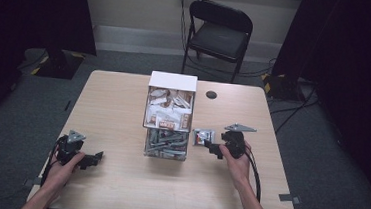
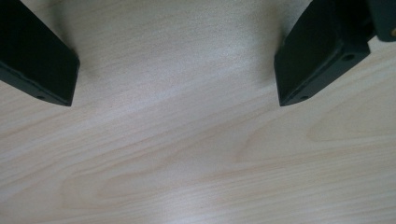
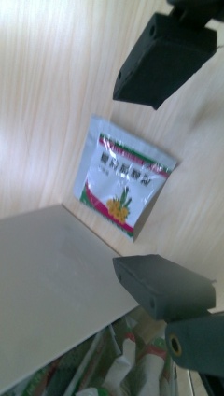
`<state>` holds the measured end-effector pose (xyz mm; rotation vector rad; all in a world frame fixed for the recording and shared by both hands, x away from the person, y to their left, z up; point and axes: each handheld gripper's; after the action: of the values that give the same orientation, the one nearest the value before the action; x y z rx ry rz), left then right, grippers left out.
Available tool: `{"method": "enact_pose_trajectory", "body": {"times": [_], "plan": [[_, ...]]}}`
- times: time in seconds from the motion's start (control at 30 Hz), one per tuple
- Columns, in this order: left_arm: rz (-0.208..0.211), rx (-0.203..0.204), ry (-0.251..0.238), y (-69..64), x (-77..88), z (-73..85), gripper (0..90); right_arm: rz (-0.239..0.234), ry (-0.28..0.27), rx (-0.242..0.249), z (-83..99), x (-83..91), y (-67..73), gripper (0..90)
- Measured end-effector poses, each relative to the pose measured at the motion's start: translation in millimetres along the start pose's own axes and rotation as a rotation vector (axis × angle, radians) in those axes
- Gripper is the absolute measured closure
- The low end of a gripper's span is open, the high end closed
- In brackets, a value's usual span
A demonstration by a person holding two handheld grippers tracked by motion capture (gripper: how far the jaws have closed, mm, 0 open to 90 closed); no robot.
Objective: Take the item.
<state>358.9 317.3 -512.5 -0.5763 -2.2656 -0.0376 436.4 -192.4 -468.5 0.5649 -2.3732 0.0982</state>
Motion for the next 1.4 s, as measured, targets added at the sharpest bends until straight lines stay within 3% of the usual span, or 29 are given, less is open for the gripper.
{"method": "enact_pose_trajectory", "body": {"times": [0.2,0.33,0.7,1.1,1.4], "plan": [[0.0,-0.001,0.002,0.1,0.1,0.0,0.0,0.022,-0.026,-0.004,-2.6,20.3,-7.3,18.5],[0.0,-0.001,0.001,0.1,0.1,0.0,0.0,0.067,-0.042,0.025,-1.8,34.4,-7.0,19.0],[0.0,-0.001,0.001,0.1,0.1,0.0,0.0,0.121,-0.064,0.003,8.9,65.5,-10.1,14.7],[0.0,-0.001,0.002,0.1,0.1,0.0,0.0,0.147,-0.046,-0.058,35.0,94.1,-33.2,14.6],[-0.001,0.0,-0.001,-0.1,0.0,0.0,0.0,0.24,0.003,-0.084,65.3,107.4,-58.8,14.6]]}}
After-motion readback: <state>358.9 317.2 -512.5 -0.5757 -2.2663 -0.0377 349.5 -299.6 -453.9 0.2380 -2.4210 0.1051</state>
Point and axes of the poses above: each handheld gripper's, and its own axes: x roughly backward along the jaws, z roughly out of its underside, y roughly to its left, and after that the axes turned 9 degrees about z, right-handed
